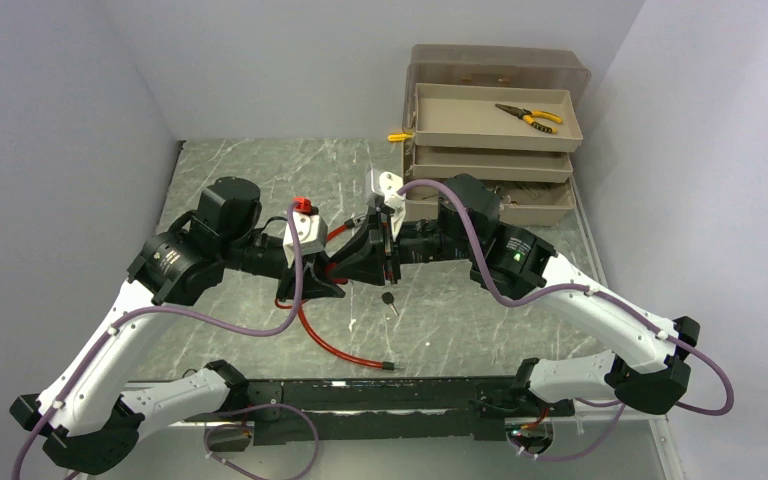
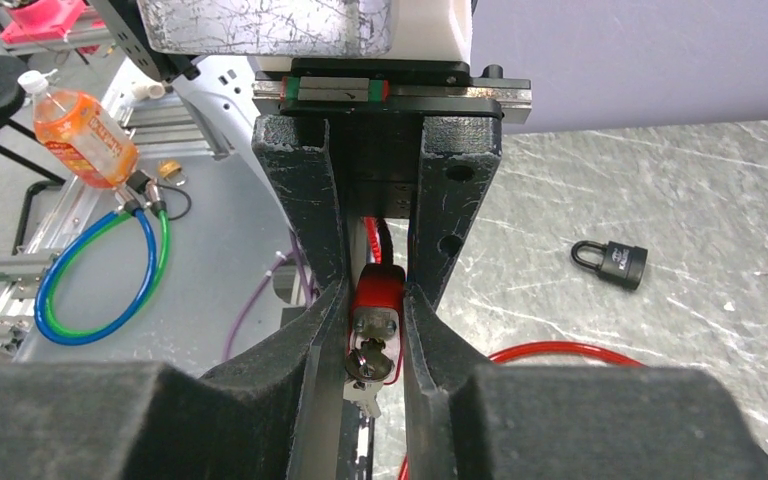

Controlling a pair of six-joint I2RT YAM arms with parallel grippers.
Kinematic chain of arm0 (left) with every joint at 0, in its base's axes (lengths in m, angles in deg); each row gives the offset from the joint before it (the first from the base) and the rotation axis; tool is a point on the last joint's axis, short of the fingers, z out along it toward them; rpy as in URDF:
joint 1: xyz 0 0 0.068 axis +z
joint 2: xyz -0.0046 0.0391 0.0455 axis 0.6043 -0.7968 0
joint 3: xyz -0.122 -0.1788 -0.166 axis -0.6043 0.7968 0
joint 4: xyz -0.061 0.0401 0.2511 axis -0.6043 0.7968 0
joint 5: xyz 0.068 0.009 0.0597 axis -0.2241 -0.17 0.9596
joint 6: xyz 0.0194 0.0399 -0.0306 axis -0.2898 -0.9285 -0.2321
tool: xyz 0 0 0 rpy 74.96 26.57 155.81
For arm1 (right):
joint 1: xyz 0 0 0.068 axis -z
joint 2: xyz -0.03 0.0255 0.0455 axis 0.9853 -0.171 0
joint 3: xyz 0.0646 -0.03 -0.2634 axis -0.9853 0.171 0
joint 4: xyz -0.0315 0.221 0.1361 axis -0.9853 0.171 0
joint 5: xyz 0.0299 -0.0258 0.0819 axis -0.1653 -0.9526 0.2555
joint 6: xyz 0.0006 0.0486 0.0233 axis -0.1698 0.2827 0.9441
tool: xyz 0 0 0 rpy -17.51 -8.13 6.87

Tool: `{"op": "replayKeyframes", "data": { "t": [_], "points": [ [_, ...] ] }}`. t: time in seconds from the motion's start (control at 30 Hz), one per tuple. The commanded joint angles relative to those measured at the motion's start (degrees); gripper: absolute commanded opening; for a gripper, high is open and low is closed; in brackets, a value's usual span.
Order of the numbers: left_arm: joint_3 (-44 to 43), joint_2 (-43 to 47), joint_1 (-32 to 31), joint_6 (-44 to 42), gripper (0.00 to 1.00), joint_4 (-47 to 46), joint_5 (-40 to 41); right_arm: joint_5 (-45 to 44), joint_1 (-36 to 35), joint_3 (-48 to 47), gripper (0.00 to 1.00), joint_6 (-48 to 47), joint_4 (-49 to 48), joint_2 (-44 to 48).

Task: Unlock with the key
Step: Unlock the lock.

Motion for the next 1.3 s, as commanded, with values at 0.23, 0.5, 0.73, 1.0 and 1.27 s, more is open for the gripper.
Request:
{"op": "replayKeyframes", "data": {
  "t": [0.23, 0.5, 0.73, 1.0, 1.27],
  "points": [
    [0.20, 0.69, 1.62, 1.02, 0.40, -4.41, 5.53, -4.94, -1.05, -1.60, 0.00, -2.09, 4.89, 3.06],
    [2.12, 2.67, 1.81, -1.90, 0.73, -1.07, 4.47, -7.10, -0.45, -4.22, 0.00, -4.75, 9.51, 2.60],
    [1.90, 3.72, 1.97, -4.59, 0.63, 1.02, 4.58, -6.95, -0.09, -5.77, 0.00, -5.55, 10.70, 1.60],
    [2.06, 3.19, 1.99, -4.83, 0.18, -1.31, 5.69, -5.22, 0.06, -5.81, 0.00, -4.36, 9.04, 0.67],
    [-0.42, 3.02, 2.01, -5.23, 0.00, -0.58, 7.39, -3.57, 1.04, -1.56, 0.37, -3.84, 8.14, 1.62]
  ]
}}
